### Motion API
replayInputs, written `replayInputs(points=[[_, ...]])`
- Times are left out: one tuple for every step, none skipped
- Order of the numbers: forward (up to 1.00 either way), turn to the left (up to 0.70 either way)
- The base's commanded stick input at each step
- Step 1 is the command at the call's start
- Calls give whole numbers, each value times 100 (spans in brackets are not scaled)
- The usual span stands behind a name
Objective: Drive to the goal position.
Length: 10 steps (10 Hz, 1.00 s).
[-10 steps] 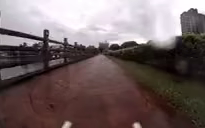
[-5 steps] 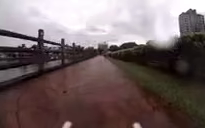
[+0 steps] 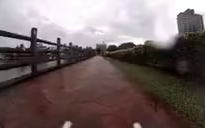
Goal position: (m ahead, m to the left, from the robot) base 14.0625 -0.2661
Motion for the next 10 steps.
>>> replayInputs(points=[[50,22],[50,50],[50,50],[50,50],[50,30],[50,4],[50,0],[50,0],[50,0],[50,0]])
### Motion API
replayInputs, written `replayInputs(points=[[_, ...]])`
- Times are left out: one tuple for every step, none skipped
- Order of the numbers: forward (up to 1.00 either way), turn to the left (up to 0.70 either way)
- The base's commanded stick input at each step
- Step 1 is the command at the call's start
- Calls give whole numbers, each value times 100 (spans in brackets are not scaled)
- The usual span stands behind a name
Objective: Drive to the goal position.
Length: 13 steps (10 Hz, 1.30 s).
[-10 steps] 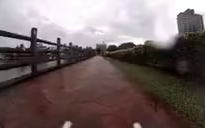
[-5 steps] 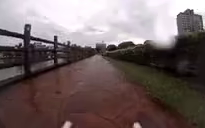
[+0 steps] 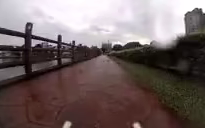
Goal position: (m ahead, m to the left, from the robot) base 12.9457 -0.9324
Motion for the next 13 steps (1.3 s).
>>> replayInputs(points=[[50,0],[50,0],[50,0],[50,0],[50,0],[50,0],[50,0],[50,0],[50,0],[50,0],[50,0],[50,0],[50,0]])
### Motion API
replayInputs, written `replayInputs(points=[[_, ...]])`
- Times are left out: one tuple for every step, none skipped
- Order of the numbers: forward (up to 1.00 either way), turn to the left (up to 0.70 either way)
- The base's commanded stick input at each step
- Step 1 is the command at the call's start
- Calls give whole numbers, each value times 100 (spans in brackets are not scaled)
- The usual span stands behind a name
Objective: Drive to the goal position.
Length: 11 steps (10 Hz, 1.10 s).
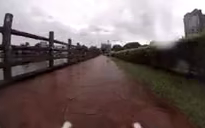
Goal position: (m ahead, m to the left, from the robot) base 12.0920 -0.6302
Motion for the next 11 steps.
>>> replayInputs(points=[[50,0],[50,0],[50,0],[50,0],[50,0],[50,0],[50,0],[50,0],[50,0],[50,0],[50,0]])
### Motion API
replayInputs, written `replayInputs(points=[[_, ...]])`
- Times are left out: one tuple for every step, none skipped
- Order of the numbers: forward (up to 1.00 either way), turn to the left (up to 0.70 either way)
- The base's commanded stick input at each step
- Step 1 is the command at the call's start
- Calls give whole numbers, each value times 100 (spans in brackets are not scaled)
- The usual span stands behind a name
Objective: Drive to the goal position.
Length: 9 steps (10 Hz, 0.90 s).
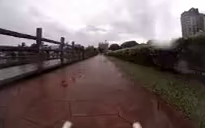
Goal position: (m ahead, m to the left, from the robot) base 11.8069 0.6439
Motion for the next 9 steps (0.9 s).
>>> replayInputs(points=[[50,0],[50,0],[50,0],[50,0],[50,0],[50,0],[50,0],[50,0],[50,0]])
